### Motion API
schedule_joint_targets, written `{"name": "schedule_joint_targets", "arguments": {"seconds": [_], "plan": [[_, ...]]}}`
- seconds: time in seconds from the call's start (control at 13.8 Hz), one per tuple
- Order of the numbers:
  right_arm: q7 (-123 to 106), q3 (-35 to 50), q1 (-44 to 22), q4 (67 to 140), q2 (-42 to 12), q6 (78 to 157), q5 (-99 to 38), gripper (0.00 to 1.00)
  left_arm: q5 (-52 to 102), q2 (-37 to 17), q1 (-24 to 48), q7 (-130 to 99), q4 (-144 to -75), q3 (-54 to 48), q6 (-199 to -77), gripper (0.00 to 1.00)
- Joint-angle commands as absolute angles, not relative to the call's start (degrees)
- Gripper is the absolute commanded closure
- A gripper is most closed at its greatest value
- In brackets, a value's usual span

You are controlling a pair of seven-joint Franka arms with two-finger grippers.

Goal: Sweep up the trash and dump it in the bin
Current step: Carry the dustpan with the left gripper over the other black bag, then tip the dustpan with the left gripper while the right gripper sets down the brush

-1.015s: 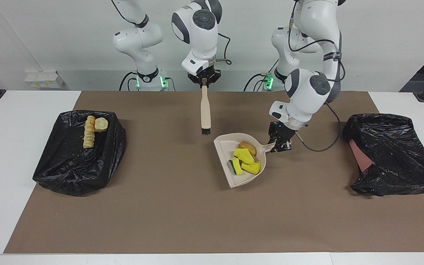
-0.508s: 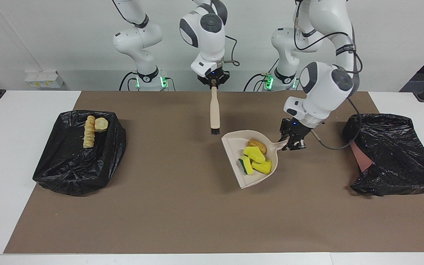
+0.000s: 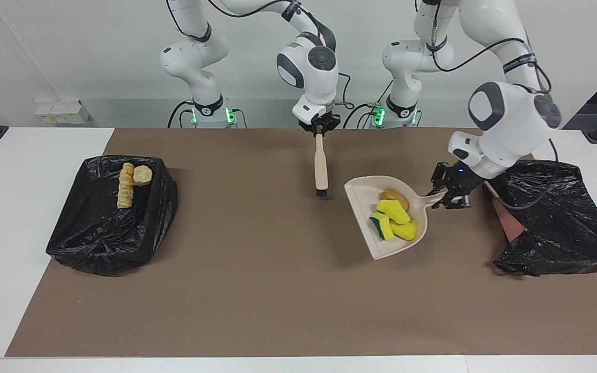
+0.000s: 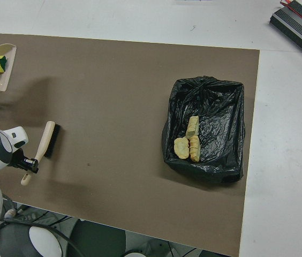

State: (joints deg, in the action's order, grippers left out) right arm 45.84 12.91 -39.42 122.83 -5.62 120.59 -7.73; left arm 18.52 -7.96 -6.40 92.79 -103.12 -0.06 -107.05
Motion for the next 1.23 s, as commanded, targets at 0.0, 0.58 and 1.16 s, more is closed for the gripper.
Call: {"name": "schedule_joint_targets", "arguments": {"seconds": [0.0, 0.58, 1.16], "plan": [[47.3, 12.9, -39.2, 124.8, -4.2, 122.7, -6.4, 0.81, 19.5, -8.1, -13.3, 99.6, -100.3, -1.0, -102.3, 1.00], [46.9, 12.3, -37.5, 120.4, -5.2, 123.9, -6.2, 0.00, 11.8, -14.1, -25.3, 112.2, -86.1, -0.2, -94.1, 1.00], [41.9, 12.3, -21.6, 113.8, -2.9, 122.8, 0.4, 0.00, -2.1, -17.3, -31.3, 117.2, -79.0, -0.2, -101.6, 1.00]]}}
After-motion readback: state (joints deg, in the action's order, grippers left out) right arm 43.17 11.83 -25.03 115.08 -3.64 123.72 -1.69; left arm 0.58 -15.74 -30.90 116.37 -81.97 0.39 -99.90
